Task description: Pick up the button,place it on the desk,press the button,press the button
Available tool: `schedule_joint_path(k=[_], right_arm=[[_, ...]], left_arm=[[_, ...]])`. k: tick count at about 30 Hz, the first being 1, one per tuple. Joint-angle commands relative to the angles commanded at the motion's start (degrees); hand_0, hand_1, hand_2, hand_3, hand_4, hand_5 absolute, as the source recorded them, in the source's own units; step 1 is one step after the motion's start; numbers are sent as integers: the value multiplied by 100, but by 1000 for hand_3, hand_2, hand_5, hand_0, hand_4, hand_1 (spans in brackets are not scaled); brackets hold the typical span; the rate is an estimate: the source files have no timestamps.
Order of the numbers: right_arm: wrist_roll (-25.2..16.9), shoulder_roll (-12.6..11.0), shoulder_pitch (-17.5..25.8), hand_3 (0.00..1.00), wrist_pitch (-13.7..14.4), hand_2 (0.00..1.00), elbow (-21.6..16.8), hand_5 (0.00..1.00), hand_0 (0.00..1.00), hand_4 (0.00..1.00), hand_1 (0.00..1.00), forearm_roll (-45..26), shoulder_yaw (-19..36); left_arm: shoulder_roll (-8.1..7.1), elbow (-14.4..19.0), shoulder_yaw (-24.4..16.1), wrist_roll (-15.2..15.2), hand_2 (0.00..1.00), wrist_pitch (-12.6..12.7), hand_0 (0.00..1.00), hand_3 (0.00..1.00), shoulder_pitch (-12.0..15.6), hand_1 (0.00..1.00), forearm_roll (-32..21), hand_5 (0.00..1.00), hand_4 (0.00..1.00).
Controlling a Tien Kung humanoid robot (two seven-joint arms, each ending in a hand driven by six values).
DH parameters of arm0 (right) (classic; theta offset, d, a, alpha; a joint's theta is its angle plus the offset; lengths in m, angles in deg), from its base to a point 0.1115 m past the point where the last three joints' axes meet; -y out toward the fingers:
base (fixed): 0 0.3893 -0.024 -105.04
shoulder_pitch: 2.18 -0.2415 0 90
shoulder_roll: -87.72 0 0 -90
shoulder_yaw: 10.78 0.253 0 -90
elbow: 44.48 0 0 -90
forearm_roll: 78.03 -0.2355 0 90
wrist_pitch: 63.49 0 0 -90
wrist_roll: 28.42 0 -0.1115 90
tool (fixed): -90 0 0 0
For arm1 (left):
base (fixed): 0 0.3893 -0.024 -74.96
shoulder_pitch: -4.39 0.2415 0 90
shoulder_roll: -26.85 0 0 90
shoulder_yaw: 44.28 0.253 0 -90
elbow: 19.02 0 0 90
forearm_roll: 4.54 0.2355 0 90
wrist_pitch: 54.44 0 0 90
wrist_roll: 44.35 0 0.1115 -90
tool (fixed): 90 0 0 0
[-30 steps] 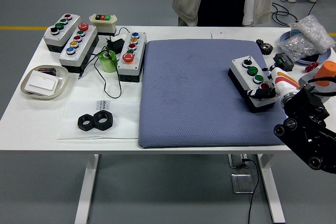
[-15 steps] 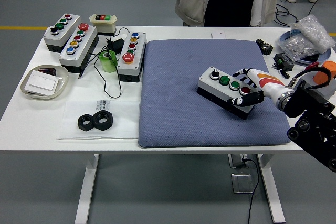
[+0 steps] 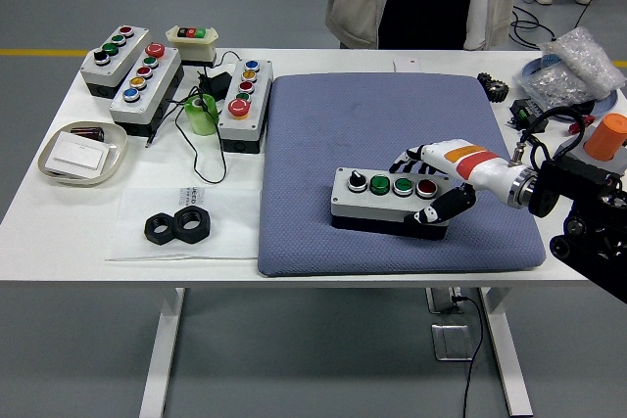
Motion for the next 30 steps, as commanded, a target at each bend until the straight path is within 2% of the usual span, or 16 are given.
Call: schedule_joint_path(k=[5, 6, 11, 12, 21, 23, 30], right_arm=[[140, -4, 35, 832, -336, 627, 4, 77, 667, 860, 610, 239, 85], [182, -2, 55, 998, -394, 902, -5, 69, 944, 951, 841, 269, 128], [337, -6, 168, 998, -576, 902, -118, 69, 944, 951, 841, 240, 326], [345, -8, 176, 998, -583, 994, -127, 67, 998, 976, 899, 238, 338], [331, -92, 325, 998, -188, 998, -445, 56, 998, 988, 904, 297, 687], [360, -121, 350, 998, -227, 998, -564, 56, 998, 988, 904, 316, 819], [572, -375, 605, 998, -636, 998, -1101, 57, 998, 987, 905, 302, 1241]], left_arm=[[0, -4, 1, 10, 747, 6, 683, 788, 0, 651, -9, 998, 702], [0, -4, -3, 8, 747, 5, 683, 788, 0, 651, -4, 998, 699], [3, -4, -23, 0, 747, 3, 683, 788, 6, 651, 26, 998, 699], [3, -4, -26, -2, 748, 3, 683, 788, 7, 651, 29, 998, 695], [4, -7, -60, -7, 749, 0, 683, 788, 32, 651, 66, 998, 694], [3, -8, -77, -13, 749, -3, 683, 788, 35, 651, 91, 998, 694], [5, -13, -98, -10, 749, 1, 682, 788, 64, 652, 108, 998, 693]])
